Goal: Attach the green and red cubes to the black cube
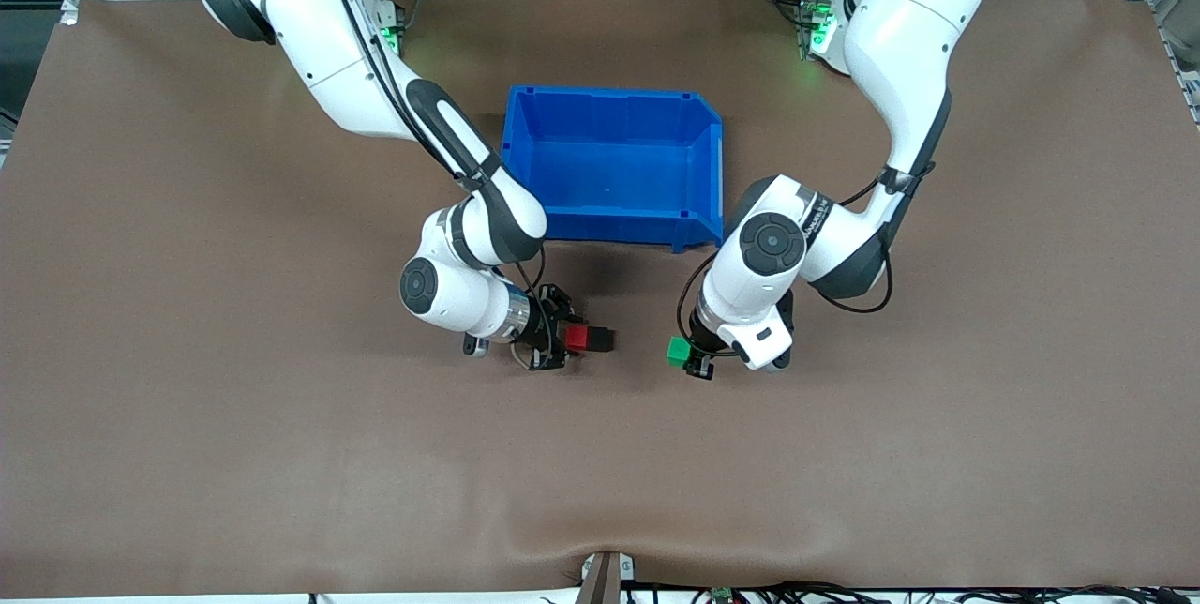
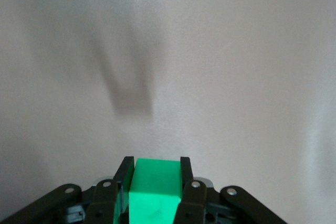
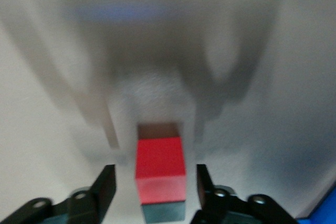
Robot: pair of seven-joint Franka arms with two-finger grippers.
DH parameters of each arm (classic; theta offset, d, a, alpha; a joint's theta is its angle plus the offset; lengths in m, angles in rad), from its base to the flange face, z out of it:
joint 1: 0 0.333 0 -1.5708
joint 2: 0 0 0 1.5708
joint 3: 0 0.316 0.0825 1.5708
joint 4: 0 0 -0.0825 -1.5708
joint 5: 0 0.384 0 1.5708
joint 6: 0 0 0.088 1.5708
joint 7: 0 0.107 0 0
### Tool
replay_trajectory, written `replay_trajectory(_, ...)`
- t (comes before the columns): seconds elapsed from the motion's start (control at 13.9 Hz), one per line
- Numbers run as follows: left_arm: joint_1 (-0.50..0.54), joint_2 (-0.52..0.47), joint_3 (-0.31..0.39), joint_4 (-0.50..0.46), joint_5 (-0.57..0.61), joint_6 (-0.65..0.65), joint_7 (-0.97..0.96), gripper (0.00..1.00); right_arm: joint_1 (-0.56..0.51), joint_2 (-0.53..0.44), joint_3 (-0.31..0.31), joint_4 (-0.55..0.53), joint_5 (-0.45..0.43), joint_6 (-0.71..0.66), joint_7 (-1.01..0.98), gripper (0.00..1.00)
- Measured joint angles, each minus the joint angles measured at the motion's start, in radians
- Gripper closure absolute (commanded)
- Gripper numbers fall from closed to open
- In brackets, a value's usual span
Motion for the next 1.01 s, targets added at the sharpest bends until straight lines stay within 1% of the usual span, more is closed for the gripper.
replay_trajectory(0.07, 0.000, 0.004, 0.000, 0.004, 0.000, 0.001, -0.039, 1.00, -0.005, -0.005, -0.004, 0.015, -0.016, -0.014, 0.000, 0.00)
replay_trajectory(0.14, 0.000, 0.011, 0.000, 0.006, -0.008, 0.003, -0.076, 1.00, -0.015, -0.017, -0.010, 0.030, -0.044, -0.060, 0.000, 0.00)
replay_trajectory(0.22, -0.002, 0.022, 0.000, 0.013, -0.025, 0.006, -0.110, 1.00, -0.034, -0.033, -0.015, 0.049, -0.090, -0.139, 0.000, 0.00)
replay_trajectory(0.29, -0.007, 0.038, 0.000, 0.022, -0.043, 0.010, -0.139, 1.00, -0.062, -0.051, -0.017, 0.077, -0.139, -0.244, 0.001, 0.00)
replay_trajectory(0.43, -0.022, 0.071, -0.001, 0.042, -0.056, 0.017, -0.171, 1.00, -0.130, -0.083, -0.017, 0.170, -0.215, -0.497, -0.005, 0.00)
replay_trajectory(0.51, -0.031, 0.084, -0.002, 0.050, -0.060, 0.019, -0.172, 1.00, -0.158, -0.094, -0.018, 0.223, -0.249, -0.593, -0.021, 0.00)
replay_trajectory(0.58, -0.039, 0.096, -0.006, 0.059, -0.066, 0.020, -0.172, 1.00, -0.183, -0.101, -0.020, 0.268, -0.280, -0.646, -0.050, 0.00)
replay_trajectory(0.65, -0.044, 0.109, -0.013, 0.070, -0.077, 0.026, -0.172, 1.00, -0.205, -0.106, -0.022, 0.297, -0.308, -0.671, -0.094, 0.00)
replay_trajectory(0.79, -0.047, 0.142, -0.033, 0.092, -0.085, 0.036, -0.166, 1.00, -0.255, -0.110, -0.025, 0.320, -0.362, -0.682, -0.250, 0.00)
replay_trajectory(1.01, -0.048, 0.189, -0.060, 0.109, -0.097, 0.041, -0.141, 1.00, -0.350, -0.133, -0.029, 0.339, -0.379, -0.737, -0.461, 0.00)
